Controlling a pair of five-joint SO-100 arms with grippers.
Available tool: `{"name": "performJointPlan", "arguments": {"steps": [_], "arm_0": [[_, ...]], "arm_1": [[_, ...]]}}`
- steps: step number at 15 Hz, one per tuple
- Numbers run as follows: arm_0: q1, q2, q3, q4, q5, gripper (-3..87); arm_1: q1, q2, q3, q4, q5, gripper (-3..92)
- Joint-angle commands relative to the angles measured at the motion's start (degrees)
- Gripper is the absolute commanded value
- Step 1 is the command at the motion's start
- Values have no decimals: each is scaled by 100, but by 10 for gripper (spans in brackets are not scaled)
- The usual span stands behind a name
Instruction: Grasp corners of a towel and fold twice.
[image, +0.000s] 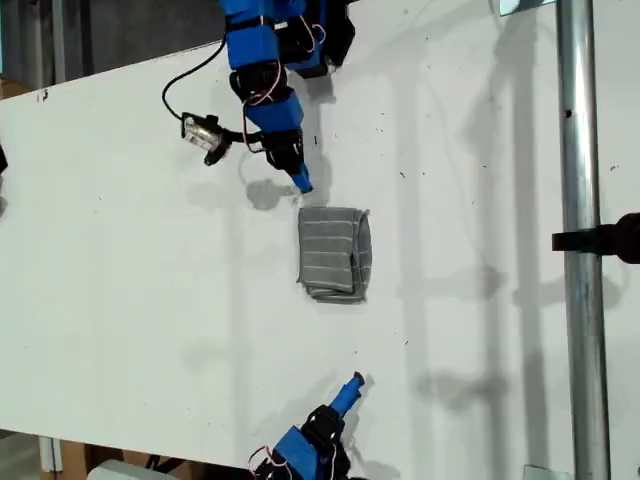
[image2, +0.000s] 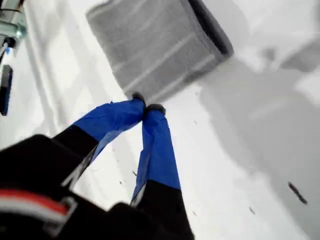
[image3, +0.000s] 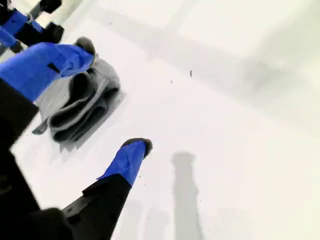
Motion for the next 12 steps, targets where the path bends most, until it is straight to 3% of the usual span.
{"name": "performJointPlan", "arguments": {"steps": [1,3,4,5,6,7,8,9,10,11,12], "arm_0": [[-290,35,563,-97,-545,282],[-387,26,554,114,-967,279],[-387,26,554,114,-44,278],[-387,26,554,123,1608,277],[-369,26,554,123,3595,271],[-325,35,554,35,4228,254],[-334,35,554,105,3841,236],[-352,35,554,123,3735,216],[-352,35,554,123,3735,200],[-352,35,554,123,3735,186],[-352,35,554,123,3735,173]], "arm_1": [[-202,439,545,378,387,-2],[-211,35,888,431,624,-2],[-299,-404,1011,396,1072,15],[-501,-1116,905,598,2452,72],[-1468,-1591,466,914,2856,172],[-2329,-2584,387,132,3120,174],[-3146,-4078,-299,53,3041,192],[-3639,-5660,-1538,580,3621,450],[-3428,-7356,-2514,193,3340,816],[-3015,-8306,-4017,1503,2531,907],[-2399,-9185,-5915,3146,615,903]]}}
